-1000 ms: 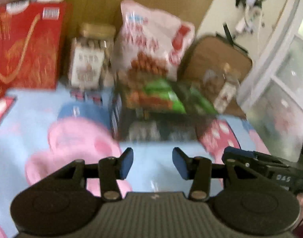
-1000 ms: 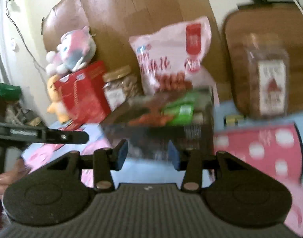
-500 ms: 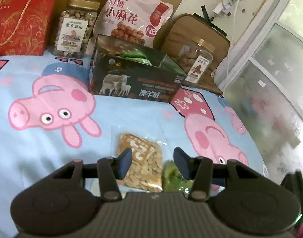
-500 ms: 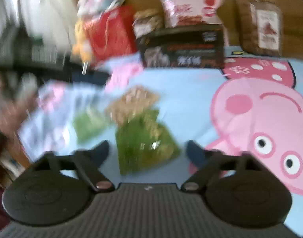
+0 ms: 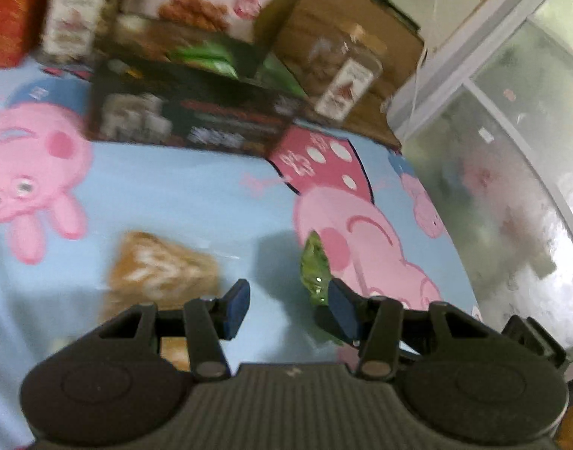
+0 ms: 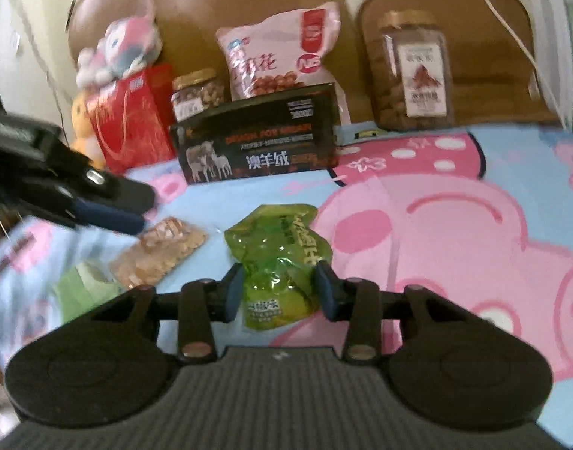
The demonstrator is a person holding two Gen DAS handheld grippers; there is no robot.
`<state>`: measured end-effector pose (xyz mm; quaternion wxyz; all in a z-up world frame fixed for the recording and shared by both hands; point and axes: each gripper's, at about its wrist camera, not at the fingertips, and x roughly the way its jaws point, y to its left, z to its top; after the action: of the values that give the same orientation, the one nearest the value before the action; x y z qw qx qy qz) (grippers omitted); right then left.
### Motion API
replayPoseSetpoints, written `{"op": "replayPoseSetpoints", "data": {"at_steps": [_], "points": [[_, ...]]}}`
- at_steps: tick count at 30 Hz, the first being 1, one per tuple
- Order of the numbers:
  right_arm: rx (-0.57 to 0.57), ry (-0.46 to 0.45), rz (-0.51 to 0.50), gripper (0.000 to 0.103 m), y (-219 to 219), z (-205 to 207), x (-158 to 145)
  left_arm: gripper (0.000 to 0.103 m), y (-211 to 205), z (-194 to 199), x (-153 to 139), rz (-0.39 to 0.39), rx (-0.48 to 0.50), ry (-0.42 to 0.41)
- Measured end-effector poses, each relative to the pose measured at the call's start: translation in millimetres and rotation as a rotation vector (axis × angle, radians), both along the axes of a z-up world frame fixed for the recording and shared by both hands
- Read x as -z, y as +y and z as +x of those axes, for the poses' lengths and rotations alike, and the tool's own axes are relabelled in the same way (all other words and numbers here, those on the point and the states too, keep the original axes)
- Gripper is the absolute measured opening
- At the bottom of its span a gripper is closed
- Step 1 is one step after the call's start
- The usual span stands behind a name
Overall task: Organize snacks
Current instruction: 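Grasp the green translucent pouch on the sheet with the left gripper, then lift the green pouch into the dark box and release it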
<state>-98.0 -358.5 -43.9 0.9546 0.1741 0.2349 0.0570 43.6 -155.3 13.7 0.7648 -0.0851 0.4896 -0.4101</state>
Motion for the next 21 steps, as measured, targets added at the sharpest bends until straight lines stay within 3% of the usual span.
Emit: {"op": "replayPoseSetpoints", "data": {"at_steps": [4, 5, 6, 7, 8, 10, 11, 15, 17, 18, 21], "points": [[0.005, -0.006, 0.157, 0.044, -15, -6, 4, 0.054, -36, 8, 16, -0.002, 0.017, 0.068], [0.004, -0.009, 0.168, 0.044, -10, -6, 4, 0.05, -44, 11, 21, -0.003, 0.02, 0.082], [0.002, -0.012, 0.167, 0.044, -9, -5, 4, 0.036, -50, 12, 25, 0.006, 0.02, 0.089], [-0.004, -0.017, 0.156, 0.048, -7, -6, 3, 0.027, -55, 13, 30, 0.023, 0.024, 0.099], [-0.016, -0.019, 0.145, 0.05, -7, -8, 2, 0.023, -56, 14, 33, 0.013, 0.023, 0.112], [-0.021, -0.033, 0.11, 0.071, -7, -15, -2, 0.023, -52, 16, 36, -0.01, 0.021, 0.133], [-0.023, -0.045, 0.078, 0.075, -8, -17, -2, 0.023, -50, 17, 37, -0.017, 0.019, 0.139], [-0.051, -0.021, -0.086, 0.077, 7, -11, -1, 0.02, -44, 20, 40, -0.047, 0.017, 0.161], [-0.06, -0.018, -0.158, 0.063, 17, -6, -1, 0.02, -40, 19, 34, -0.068, 0.036, 0.146], [-0.082, -0.016, -0.168, 0.049, 20, -2, -2, 0.02, -38, 19, 29, -0.075, 0.038, 0.13], [-0.114, -0.045, -0.15, 0.037, 23, 8, -11, 0.019, -30, 23, 7, -0.098, 0.027, 0.064]]}}
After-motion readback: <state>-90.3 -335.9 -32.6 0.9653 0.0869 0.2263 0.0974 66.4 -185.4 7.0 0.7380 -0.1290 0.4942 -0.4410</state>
